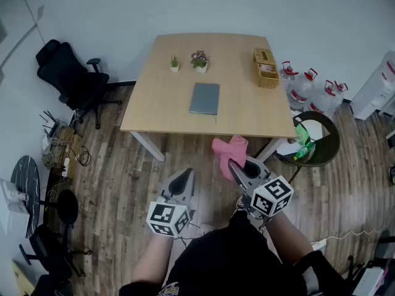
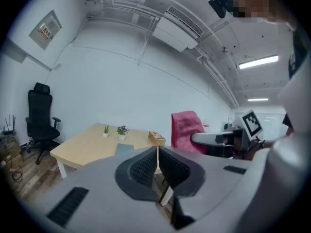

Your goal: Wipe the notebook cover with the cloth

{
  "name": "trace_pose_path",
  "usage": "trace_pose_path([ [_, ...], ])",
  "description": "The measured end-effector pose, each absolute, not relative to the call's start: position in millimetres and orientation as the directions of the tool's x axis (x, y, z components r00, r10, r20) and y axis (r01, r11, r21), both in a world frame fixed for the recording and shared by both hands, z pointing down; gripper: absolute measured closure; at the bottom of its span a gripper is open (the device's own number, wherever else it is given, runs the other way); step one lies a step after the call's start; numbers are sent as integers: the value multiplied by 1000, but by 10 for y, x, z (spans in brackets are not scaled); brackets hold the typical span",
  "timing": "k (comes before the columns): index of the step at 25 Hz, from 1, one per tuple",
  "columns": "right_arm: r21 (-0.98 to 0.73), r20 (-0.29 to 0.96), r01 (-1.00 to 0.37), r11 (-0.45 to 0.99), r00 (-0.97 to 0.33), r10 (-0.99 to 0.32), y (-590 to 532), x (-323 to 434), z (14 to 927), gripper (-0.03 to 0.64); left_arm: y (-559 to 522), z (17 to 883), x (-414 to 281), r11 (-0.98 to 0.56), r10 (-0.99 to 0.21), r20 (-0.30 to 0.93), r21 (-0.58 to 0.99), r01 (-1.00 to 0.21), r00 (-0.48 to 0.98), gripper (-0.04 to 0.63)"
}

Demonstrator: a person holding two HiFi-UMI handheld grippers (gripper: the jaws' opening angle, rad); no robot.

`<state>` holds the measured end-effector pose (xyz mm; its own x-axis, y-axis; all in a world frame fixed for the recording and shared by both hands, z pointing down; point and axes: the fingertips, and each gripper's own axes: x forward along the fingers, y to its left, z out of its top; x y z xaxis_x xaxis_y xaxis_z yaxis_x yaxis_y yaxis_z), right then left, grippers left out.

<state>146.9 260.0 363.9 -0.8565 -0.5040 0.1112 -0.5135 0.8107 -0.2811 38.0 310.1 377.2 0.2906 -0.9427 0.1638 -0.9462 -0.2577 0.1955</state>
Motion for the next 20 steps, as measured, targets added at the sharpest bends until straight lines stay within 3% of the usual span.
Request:
trace_pose_path([
  [17, -294, 109, -522, 800, -850, -515, 2603, 1363, 3612, 545, 3131, 3765, 257, -272, -943, 133, 214, -938, 304, 580],
  [20, -288, 111, -516, 807, -855, -507, 2564, 1349, 3611, 545, 3099, 3790, 243, -258, -947, 135, 217, -941, 291, 547],
])
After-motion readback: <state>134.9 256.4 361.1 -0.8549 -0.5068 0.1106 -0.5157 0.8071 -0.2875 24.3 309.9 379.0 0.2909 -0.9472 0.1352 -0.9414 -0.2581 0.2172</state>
